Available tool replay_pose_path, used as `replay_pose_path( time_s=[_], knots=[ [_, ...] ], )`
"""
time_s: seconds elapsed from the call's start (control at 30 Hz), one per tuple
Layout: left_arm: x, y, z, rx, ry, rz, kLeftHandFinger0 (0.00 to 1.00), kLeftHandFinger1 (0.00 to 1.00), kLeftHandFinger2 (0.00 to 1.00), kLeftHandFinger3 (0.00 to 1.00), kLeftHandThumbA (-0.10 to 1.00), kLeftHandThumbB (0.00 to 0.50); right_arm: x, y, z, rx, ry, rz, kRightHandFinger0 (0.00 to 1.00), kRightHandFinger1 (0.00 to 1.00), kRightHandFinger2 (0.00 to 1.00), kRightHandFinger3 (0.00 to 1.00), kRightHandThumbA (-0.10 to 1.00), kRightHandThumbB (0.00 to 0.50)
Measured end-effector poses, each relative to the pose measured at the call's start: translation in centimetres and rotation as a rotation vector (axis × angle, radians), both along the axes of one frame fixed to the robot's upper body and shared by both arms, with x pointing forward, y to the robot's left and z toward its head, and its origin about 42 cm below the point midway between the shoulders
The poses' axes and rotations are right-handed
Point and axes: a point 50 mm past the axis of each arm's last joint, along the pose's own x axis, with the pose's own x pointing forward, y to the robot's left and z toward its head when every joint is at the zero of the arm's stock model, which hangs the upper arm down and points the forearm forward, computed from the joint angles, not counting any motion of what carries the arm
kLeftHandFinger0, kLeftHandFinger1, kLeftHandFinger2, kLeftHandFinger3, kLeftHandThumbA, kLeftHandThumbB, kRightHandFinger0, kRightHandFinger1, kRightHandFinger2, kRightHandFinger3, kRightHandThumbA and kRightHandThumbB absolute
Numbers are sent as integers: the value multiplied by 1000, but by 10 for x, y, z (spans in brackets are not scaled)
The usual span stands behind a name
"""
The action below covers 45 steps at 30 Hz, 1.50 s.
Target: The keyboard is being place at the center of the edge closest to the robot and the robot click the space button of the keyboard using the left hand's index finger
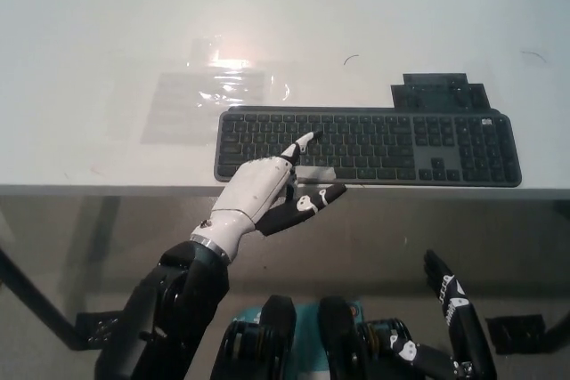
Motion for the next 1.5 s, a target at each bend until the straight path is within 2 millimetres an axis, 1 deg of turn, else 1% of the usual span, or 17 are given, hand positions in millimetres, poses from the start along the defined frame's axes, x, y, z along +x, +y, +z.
replay_pose_path(
  time_s=[0.2,0.43,0.7,0.73,0.8,0.9,1.0,1.03,1.1,1.2,1.23,1.3,1.33,1.37,1.4,1.43,1.5],
  knots=[
    [3,3,-21,30,62,22,0,23,154,1000,1000,320,0,-3,0,-13,-1,1,1000,1000,1000,1000,1000,354],
    [3,4,-49,70,127,38,0,58,160,1000,1000,311,0,-5,0,-20,-2,0,1000,1000,1000,1000,1000,349],
    [13,-5,-70,78,119,39,28,113,172,1000,1000,316,0,-3,0,-39,-5,9,1000,1000,1000,1000,1000,355],
    [14,-6,-73,78,117,37,12,97,138,1000,1000,311,0,-3,0,-40,-5,10,1000,1000,1000,1000,1000,360],
    [16,-8,-78,74,107,37,39,141,170,1000,1000,308,0,-3,0,-42,-5,11,1000,1000,1000,1000,1000,345],
    [15,-9,-83,67,89,38,0,115,124,1000,1000,330,1,-2,0,-48,-6,12,1000,1000,1000,1000,1000,329],
    [10,-8,-81,50,63,38,0,64,71,1000,1000,355,1,-2,0,-52,-8,15,1000,1000,1000,1000,1000,310],
    [6,-6,-79,42,51,36,0,83,84,1000,1000,360,2,-2,1,-52,-9,15,1000,1000,1000,1000,1000,308],
    [-7,-3,-71,18,17,27,1,68,89,1000,1000,408,2,-2,0,-52,-8,16,1000,1000,1000,1000,1000,316],
    [-27,-3,-68,-9,5,10,0,0,107,1000,1000,433,1,-3,-1,-55,-3,15,1000,1000,1000,1000,1000,322],
    [-34,-2,-66,-27,-3,6,0,0,116,1000,1000,416,1,-3,-2,-56,0,15,1000,1000,1000,1000,1000,322],
    [-46,-2,-61,-56,-19,-3,0,0,17,1000,1000,466,1,-3,-3,-56,6,15,1000,1000,1000,1000,1000,315],
    [-51,-2,-55,-72,-36,-10,0,0,3,1000,1000,476,1,-3,-4,-56,8,15,1000,1000,1000,1000,1000,315],
    [-56,-1,-50,-88,-51,-15,0,0,12,1000,1000,392,1,-3,-4,-56,10,15,1000,1000,1000,1000,1000,316],
    [-60,0,-45,-104,-66,-18,0,0,4,1000,1000,356,0,-3,-5,-57,12,15,1000,1000,1000,1000,1000,318],
    [-64,2,-40,-118,-81,-22,0,0,0,1000,1000,430,0,-3,-5,-57,13,15,1000,1000,1000,1000,1000,329],
    [-72,6,-27,-151,-119,-28,0,0,7,1000,1000,474,0,-4,-7,-57,18,14,1000,1000,1000,1000,1000,339]
  ],
)
